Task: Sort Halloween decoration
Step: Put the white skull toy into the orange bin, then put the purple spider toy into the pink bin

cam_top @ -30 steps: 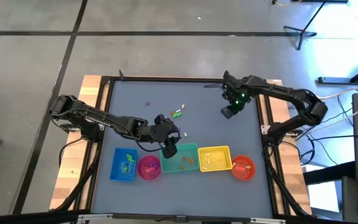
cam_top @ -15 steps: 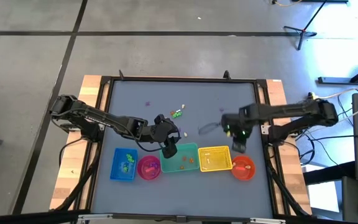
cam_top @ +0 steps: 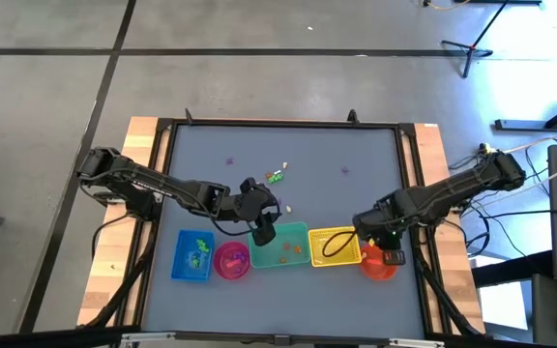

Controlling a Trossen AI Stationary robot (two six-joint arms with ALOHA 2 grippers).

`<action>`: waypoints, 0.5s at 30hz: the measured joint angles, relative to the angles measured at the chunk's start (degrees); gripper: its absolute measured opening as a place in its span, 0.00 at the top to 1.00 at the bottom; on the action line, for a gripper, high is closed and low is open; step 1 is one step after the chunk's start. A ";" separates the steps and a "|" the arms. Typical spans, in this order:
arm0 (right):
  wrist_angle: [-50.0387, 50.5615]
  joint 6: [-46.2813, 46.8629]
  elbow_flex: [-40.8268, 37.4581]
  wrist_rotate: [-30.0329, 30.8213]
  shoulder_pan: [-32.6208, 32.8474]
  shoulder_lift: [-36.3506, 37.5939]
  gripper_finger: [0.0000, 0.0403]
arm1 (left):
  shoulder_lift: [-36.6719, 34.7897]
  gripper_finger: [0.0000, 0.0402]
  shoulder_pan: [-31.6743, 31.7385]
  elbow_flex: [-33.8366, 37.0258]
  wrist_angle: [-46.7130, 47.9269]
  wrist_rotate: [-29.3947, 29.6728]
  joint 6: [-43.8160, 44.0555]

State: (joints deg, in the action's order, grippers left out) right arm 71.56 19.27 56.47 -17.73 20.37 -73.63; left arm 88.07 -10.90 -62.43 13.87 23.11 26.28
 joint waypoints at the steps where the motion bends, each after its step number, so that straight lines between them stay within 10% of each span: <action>1: -0.05 0.00 0.00 -0.34 0.34 0.00 0.78 | 0.00 0.64 0.00 -0.01 0.00 0.00 0.00; 15: -1.63 0.42 0.02 0.10 1.02 0.00 0.52 | 0.02 0.64 0.14 0.00 0.00 -0.02 0.42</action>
State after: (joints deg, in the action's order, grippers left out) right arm 69.93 19.68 56.49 -17.63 21.39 -73.63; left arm 88.09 -10.76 -62.43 13.87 23.10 26.71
